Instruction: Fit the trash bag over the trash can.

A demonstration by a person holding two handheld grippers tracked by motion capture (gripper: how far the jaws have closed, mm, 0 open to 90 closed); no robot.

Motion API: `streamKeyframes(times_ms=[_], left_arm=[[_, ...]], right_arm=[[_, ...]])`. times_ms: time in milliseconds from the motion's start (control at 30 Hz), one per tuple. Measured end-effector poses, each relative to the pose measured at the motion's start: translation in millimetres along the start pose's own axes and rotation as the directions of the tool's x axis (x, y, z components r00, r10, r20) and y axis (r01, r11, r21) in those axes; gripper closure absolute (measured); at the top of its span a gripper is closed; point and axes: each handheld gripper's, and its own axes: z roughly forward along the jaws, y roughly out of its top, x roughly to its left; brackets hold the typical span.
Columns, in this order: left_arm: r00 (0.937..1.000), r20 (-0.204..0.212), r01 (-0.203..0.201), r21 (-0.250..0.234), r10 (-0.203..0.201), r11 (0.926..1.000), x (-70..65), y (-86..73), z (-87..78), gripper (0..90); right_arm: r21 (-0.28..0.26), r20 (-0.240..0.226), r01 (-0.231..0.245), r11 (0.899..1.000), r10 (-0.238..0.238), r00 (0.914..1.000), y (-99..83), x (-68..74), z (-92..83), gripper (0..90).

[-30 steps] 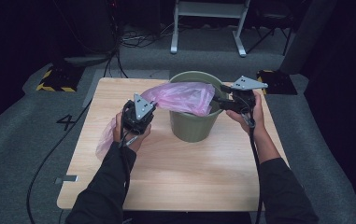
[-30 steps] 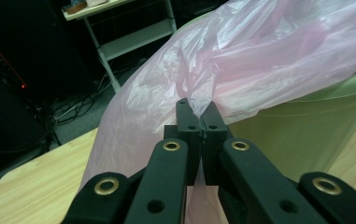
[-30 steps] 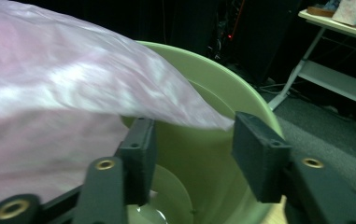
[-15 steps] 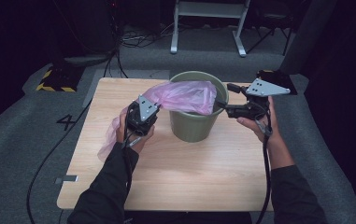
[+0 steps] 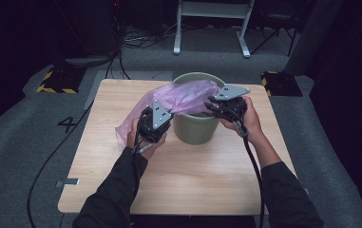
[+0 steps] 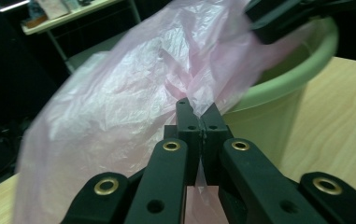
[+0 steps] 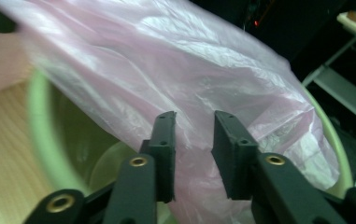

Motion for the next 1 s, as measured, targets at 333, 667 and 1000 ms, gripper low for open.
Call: streamKeyframes(times_ms=[333, 667, 1000], left_arm=[[0.9993, 0.024, -0.030, 0.006, 0.029, 0.9995, -13.8, 4.7, 4.1, 89.4], [0.9981, 0.050, -0.037, 0.009, 0.037, 0.9993, -18.8, 4.0, 6.9, 89.4], [0.9945, 0.081, -0.065, -0.004, 0.065, 0.9979, -26.8, 5.1, 8.3, 89.4]], right_arm=[[-0.064, -0.071, -0.111, 0.992, 0.106, 0.9918, -1.0, -9.1, -0.9, 47.3], [-0.156, 0.010, -0.186, 0.970, 0.190, 0.9817, 12.0, -22.7, -11.7, 53.7], [0.066, -0.020, -0.139, 0.988, 0.141, 0.9898, 16.4, -29.0, 22.1, 74.5]])
